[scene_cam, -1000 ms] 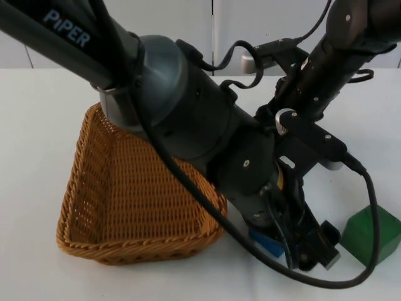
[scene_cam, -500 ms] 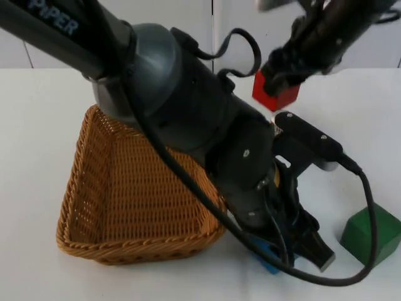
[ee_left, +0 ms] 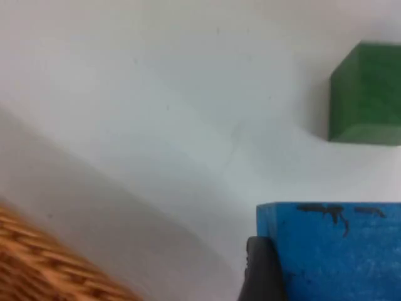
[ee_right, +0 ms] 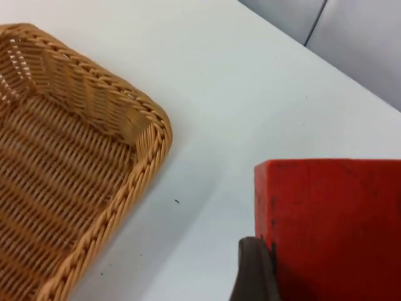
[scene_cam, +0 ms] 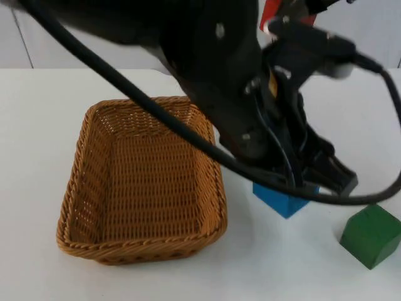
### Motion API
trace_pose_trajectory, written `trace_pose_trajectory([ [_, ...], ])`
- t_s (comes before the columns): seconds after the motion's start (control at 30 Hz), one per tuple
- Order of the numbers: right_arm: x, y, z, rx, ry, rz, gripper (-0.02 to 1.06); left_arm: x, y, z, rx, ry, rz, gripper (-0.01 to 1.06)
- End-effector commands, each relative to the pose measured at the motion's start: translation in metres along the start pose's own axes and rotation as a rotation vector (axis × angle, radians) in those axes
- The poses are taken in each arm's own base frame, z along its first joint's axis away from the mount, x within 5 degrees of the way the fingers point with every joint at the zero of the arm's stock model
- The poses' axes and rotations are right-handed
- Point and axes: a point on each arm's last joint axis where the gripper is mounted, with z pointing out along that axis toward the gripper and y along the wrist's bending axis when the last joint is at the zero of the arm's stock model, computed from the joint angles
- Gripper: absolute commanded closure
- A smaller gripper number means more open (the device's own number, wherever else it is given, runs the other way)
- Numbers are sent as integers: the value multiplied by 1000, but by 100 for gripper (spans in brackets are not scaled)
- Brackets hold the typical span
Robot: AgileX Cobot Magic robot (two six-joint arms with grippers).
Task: Pick up one cube with each hand and place exactly two cubes into the same basket, leaving the remaining cube outside.
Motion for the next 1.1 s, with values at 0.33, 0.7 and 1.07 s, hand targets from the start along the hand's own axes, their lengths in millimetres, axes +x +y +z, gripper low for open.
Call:
trace_pose_trajectory([
  [0.33, 1, 1, -9, -21, 36, 10, 105, -5, -1, -39, -16, -11, 29, 105],
  [0.7, 1, 1, -8, -22, 36, 17, 105, -5, 3, -39, -50, -6, 87, 105],
  [1.07, -6, 32, -6, -66, 29, -53, 105, -4, 5, -40, -73, 6, 123, 105],
])
